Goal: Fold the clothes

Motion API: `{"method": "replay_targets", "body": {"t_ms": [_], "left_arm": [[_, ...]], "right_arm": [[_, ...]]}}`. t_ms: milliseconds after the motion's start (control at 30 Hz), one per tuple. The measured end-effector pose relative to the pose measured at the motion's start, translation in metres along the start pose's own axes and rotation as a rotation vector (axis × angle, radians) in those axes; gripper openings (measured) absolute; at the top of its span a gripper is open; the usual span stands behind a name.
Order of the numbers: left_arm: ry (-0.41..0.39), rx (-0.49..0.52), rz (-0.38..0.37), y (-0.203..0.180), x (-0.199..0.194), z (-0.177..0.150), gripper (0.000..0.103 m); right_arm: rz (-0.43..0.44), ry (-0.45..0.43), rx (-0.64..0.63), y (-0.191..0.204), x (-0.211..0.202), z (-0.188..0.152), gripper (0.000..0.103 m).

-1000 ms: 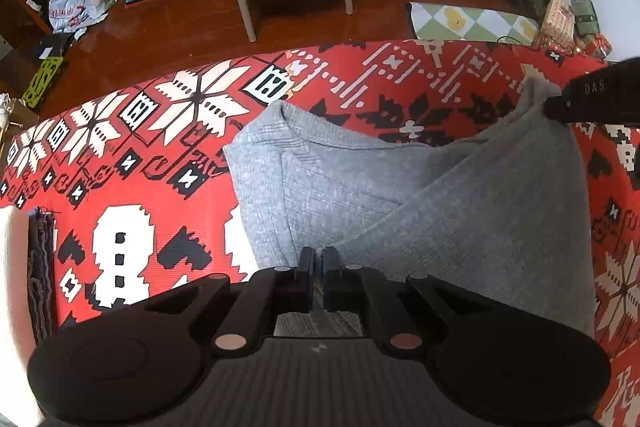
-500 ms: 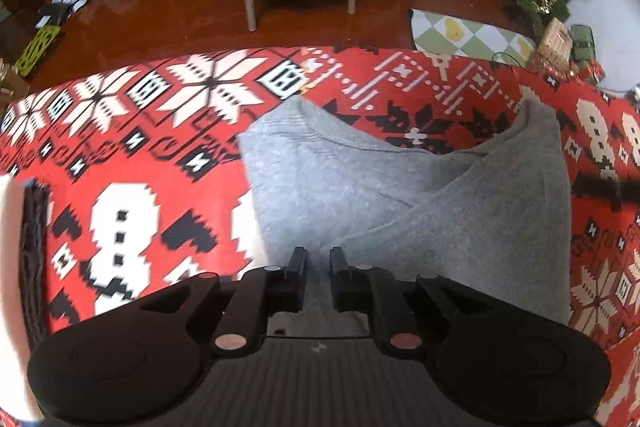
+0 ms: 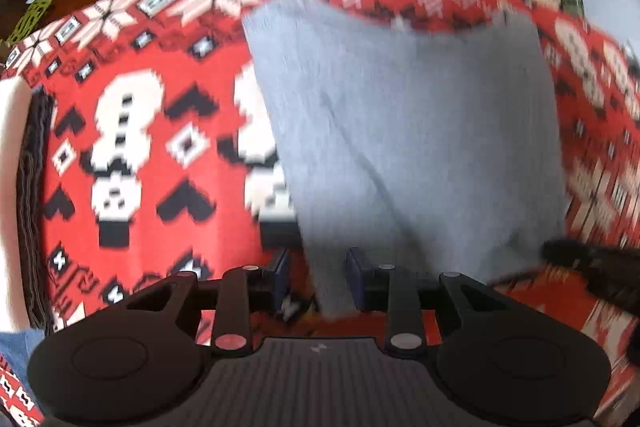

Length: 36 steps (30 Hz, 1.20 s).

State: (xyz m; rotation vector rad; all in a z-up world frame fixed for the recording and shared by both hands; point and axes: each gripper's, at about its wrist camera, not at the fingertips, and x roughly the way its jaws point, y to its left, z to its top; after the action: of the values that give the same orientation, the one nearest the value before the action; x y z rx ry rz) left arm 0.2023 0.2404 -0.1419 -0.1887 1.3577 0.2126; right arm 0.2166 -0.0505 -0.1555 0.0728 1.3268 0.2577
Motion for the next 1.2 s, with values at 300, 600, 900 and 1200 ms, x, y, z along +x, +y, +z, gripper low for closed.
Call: {"method": "replay_targets", "body": {"t_ms": [300, 600, 900, 1200], "left_arm": [[-0.022, 0.0, -0.034, 0.009, -0.022, -0.016, 0.034], [-0.217, 0.045, -0.189, 0.029, -0.067, 0.0, 0.064], [-0.299, -0.18, -0.162, 0.061, -0.053, 0.038, 0.055], [-0.269, -0.291, -0.163, 0.052, -0.013, 0.085, 0.0]], "right_arm": [[0.005, 0.001, -0.016, -0.001, -0.03, -0.022, 0.017], [0.01, -0.178, 0.006, 0.031, -0.083, 0.004, 0.082], [-0.073, -0.268, 0.062, 0.071, -0.072, 0.034, 0.102], [-0.099, -0.17, -0.088, 0.098, -0.034, 0.089, 0.021]]}}
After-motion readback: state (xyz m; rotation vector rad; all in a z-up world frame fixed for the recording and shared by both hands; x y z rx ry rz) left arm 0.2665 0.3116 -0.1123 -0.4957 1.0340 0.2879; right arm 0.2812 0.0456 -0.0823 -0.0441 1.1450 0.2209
